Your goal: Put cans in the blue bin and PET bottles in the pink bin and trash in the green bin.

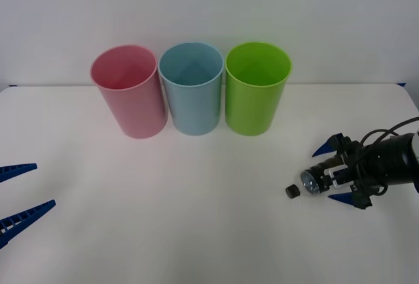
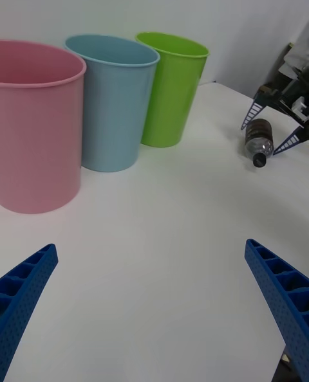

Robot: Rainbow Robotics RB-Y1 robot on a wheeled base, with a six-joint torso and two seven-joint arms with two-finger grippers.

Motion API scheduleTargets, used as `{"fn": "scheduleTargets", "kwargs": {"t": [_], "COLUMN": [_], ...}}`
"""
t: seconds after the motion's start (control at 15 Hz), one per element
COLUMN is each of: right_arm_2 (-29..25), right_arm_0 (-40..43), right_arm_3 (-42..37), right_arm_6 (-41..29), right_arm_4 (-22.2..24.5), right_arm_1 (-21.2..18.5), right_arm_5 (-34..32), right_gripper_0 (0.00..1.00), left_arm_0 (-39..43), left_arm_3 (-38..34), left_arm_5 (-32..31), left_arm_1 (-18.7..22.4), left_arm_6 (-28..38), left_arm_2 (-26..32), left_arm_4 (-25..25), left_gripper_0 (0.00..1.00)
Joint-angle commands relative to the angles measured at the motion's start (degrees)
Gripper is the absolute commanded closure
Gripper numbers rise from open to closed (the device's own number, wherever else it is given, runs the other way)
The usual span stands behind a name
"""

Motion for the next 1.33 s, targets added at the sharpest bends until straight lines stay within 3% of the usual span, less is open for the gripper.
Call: {"fn": "scheduleTargets", "kwargs": {"t": [0.07,0.2,0.27,0.33,0.93,1.33], "right_arm_2": [0.8,1.5,1.8,2.0,3.0,-1.7], "right_arm_0": [-0.1,-0.1,-0.2,-0.3,-0.6,3.3], "right_arm_3": [0.1,0.1,0.1,0.1,-0.1,-5.7], "right_arm_6": [-0.3,-0.5,-0.2,-0.1,1.0,1.0], "right_arm_4": [0.7,1.0,1.0,1.0,1.1,-9.4], "right_arm_1": [0.2,0.2,0.2,0.2,0.3,0.2], "right_arm_5": [1.3,2.0,2.0,2.0,3.2,0.0], "right_gripper_0": [0.0,0.0,0.45,0.98,1.0,1.0], "left_arm_0": [0.0,0.0,0.0,0.0,0.0,0.0], "left_arm_3": [0.0,0.0,0.0,0.0,0.0,0.0], "left_arm_5": [0.0,0.0,0.0,0.0,0.0,0.0], "left_arm_1": [0.0,0.0,0.0,0.0,0.0,0.0], "left_arm_6": [0.0,0.0,0.0,0.0,0.0,0.0], "left_arm_2": [0.0,0.0,0.0,0.0,0.0,0.0], "left_arm_4": [0.0,0.0,0.0,0.0,0.0,0.0], "left_gripper_0": [0.0,0.0,0.0,0.0,0.0,0.0]}}
